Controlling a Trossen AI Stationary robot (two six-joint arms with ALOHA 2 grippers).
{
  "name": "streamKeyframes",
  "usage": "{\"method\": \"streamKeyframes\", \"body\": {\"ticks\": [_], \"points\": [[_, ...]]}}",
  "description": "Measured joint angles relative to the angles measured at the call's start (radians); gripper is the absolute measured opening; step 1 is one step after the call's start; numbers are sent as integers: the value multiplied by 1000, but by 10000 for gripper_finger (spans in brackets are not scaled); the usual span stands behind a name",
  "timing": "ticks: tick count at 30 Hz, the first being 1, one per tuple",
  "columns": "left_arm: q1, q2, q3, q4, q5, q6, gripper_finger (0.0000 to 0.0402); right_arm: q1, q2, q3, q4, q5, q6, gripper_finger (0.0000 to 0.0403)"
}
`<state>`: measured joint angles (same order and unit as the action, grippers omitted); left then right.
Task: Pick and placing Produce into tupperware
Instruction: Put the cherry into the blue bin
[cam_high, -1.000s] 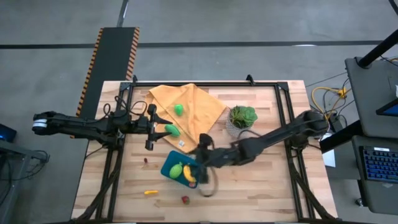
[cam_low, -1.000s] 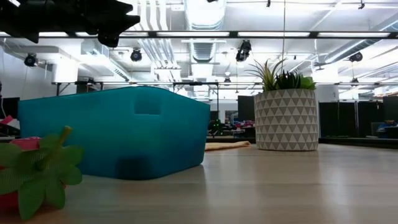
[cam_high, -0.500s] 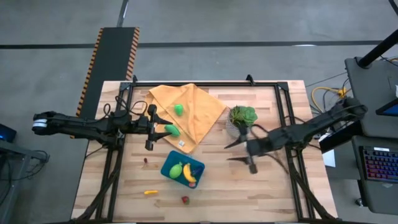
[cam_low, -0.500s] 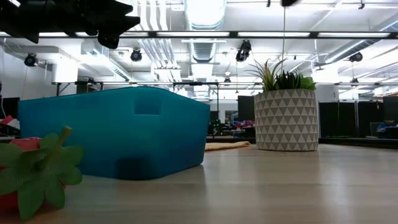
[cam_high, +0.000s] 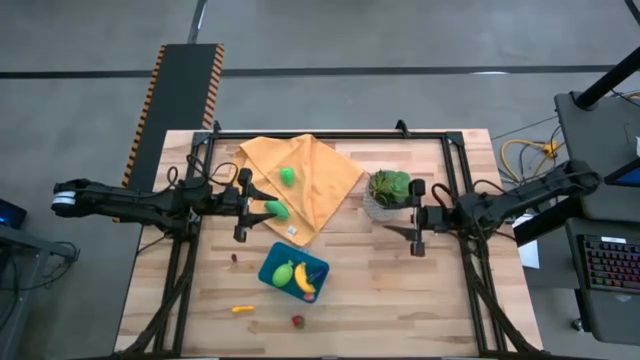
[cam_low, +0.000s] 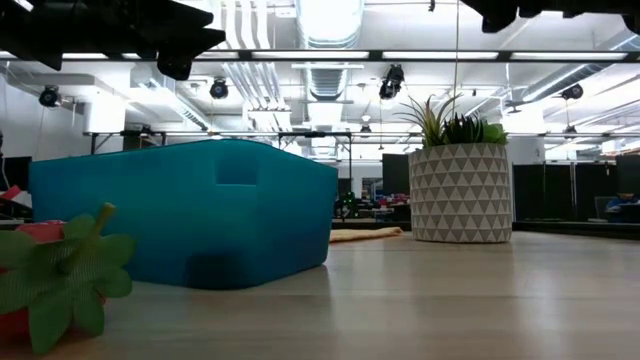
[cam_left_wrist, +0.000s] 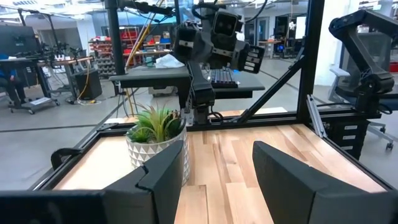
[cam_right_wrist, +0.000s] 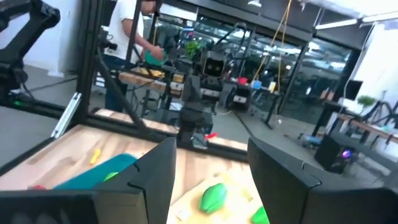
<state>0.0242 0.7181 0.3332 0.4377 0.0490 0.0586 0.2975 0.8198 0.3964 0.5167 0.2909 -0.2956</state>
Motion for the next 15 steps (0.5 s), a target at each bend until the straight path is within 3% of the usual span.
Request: {"method": "streamKeyframes", "body": {"ticks": [15], "points": [[0, 6, 0, 57, -1, 1, 178, -36, 78, 113, -5, -1, -143, 192]]}}
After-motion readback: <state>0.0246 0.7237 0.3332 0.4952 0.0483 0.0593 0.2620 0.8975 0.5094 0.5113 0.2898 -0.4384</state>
